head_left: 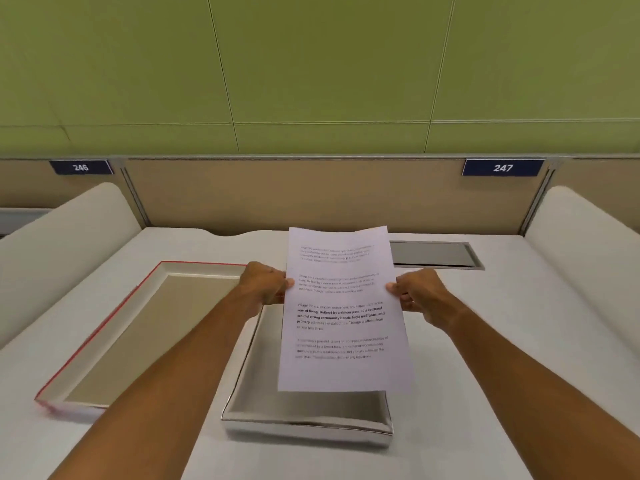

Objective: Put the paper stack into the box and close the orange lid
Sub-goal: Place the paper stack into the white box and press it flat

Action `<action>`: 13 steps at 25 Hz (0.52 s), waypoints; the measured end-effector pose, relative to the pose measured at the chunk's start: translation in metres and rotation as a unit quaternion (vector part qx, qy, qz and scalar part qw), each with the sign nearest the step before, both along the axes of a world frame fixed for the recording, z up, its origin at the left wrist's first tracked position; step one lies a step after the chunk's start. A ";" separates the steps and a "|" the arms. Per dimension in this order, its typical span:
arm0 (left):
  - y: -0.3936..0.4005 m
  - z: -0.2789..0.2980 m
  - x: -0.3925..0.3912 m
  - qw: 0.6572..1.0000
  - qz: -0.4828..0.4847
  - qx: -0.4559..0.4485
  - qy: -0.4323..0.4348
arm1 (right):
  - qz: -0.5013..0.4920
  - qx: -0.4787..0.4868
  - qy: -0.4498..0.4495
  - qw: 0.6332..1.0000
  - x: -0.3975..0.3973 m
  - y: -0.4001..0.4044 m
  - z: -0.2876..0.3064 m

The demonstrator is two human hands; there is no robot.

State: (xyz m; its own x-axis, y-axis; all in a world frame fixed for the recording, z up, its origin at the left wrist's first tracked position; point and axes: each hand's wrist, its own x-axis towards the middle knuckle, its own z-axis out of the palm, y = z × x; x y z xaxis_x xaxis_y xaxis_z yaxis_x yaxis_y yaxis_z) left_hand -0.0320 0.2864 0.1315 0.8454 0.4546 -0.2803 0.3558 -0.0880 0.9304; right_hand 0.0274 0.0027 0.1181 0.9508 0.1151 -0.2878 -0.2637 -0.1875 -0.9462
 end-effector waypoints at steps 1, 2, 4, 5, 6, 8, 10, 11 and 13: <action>0.008 -0.007 0.002 1.000 -0.006 -0.001 0.020 | -0.020 -0.008 0.019 1.000 -0.004 0.011 -0.006; 0.016 -0.014 0.004 0.999 -0.012 -0.001 0.040 | -0.040 -0.016 0.036 0.998 -0.006 0.022 -0.013; 0.025 -0.028 0.007 0.998 -0.019 -0.003 0.057 | -0.060 -0.038 0.064 0.995 -0.008 0.037 -0.025; 0.028 -0.035 0.008 0.998 -0.015 -0.005 0.058 | -0.061 -0.047 0.074 0.994 -0.007 0.043 -0.031; 0.030 -0.042 0.010 0.998 -0.008 -0.007 0.063 | -0.060 -0.054 0.082 0.993 -0.007 0.049 -0.037; 0.035 -0.055 0.016 0.997 -0.007 0.000 0.083 | -0.067 -0.068 0.093 0.991 -0.004 0.059 -0.046; 0.039 -0.064 0.023 0.995 -0.015 0.002 0.104 | -0.084 -0.084 0.092 0.989 0.000 0.067 -0.054; 0.041 -0.068 0.027 0.993 -0.019 0.008 0.118 | -0.090 -0.096 0.088 0.987 0.002 0.071 -0.056; 0.041 -0.072 0.031 0.989 -0.034 0.043 0.136 | -0.093 -0.126 0.083 0.984 0.004 0.079 -0.057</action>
State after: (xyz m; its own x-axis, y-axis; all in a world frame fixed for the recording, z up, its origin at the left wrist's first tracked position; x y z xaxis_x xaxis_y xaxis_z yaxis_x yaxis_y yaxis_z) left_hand -0.0013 0.3276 0.0599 0.7737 0.4312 -0.4642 0.5820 -0.1941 0.7897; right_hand 0.0311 0.0821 0.0606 0.8863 -0.1506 -0.4378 -0.4622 -0.3446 -0.8171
